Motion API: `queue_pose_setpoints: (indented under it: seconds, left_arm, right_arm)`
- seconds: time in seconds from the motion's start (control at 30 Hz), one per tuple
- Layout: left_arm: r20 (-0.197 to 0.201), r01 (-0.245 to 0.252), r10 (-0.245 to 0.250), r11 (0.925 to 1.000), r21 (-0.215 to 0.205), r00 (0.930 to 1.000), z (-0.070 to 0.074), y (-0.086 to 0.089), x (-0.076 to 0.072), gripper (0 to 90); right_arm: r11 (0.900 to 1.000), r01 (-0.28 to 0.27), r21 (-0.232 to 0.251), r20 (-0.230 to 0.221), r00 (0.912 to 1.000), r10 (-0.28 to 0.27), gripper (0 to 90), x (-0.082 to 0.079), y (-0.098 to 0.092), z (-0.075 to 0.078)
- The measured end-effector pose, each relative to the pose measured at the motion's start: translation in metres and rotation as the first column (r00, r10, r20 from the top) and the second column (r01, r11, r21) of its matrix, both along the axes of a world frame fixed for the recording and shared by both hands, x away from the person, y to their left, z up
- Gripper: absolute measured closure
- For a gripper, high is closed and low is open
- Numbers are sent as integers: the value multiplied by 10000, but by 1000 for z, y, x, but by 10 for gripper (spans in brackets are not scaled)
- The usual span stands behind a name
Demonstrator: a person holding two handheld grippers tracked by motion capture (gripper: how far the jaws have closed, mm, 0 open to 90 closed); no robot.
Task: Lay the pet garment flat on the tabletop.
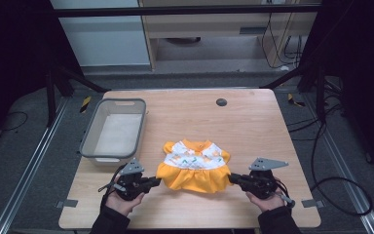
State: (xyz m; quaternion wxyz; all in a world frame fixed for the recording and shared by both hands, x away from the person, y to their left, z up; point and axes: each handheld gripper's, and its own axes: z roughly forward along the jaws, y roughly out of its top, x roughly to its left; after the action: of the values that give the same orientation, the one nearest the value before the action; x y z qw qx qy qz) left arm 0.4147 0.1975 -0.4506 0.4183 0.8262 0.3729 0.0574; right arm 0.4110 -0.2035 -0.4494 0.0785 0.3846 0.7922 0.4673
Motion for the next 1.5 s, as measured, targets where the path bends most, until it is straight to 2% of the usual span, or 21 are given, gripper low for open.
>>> queue_pose_setpoints:
  seconds: [0.07,0.17,0.23,0.3,0.37,0.43,0.47,0.6,0.8,1.0,1.1,1.2,1.33,1.43,1.5]
  left_arm:
    - [-248,60,-55,9998,198,9997,-5,0,-9,865]
    - [-418,97,-74,9985,547,9991,-12,-3,-21,859]
    - [-217,154,-134,9952,963,9997,-18,-8,-26,837]
    - [-22,79,-76,9884,1516,10000,-24,-13,-27,755]
    - [79,-72,59,9826,1853,10000,-27,-15,-26,652]
    - [210,-167,131,9835,1799,9997,-28,-14,-25,562]
    - [278,-224,178,9845,1739,9995,-28,-14,-26,492]
    - [742,-368,267,9897,1385,9969,-24,-9,-30,348]
    - [1205,-748,664,9950,665,9905,-16,-1,-29,314]
    - [1710,-1190,1103,9920,413,9791,-4,6,-9,334]
    - [1735,-1260,1214,9919,157,9773,2,8,5,359]
    - [1880,-1410,1342,9897,232,9730,6,5,19,383]
    - [1901,-1634,1581,9865,129,9690,11,-1,41,391]
    - [1929,-1722,1673,9850,87,9668,12,-6,58,400]
    - [1828,-1758,1712,9844,88,9681,12,-10,72,405]
  right_arm:
    - [9999,-66,-155,-136,9999,64,875,-8,-2,-3]
    - [9990,-110,-431,-504,9987,88,871,-18,-4,-12]
    - [9970,-64,-767,-701,9975,10,868,-21,-3,-18]
    - [9918,67,-1275,-731,9972,-161,859,-19,0,-25]
    - [9882,116,-1525,-807,9964,-241,836,-17,2,-30]
    - [9852,146,-1707,-753,9968,-279,805,-15,3,-33]
    - [9868,179,-1611,-788,9964,-309,784,-16,2,-33]
    - [9915,280,-1270,-404,9986,-334,738,-17,0,-30]
    - [9934,529,-1019,325,9982,-498,639,-15,1,-23]
    - [9938,971,-549,892,9918,-920,511,-1,1,-12]
    - [9925,1103,-527,1017,9893,-1045,491,7,1,-9]
    - [9909,1276,-431,1186,9855,-1217,469,18,3,-5]
    - [9889,1448,-342,1205,9828,-1398,457,35,8,-2]
    - [9855,1663,-351,1296,9785,-1605,459,51,10,-1]
    - [9837,1756,-395,1279,9772,-1693,459,62,12,-2]
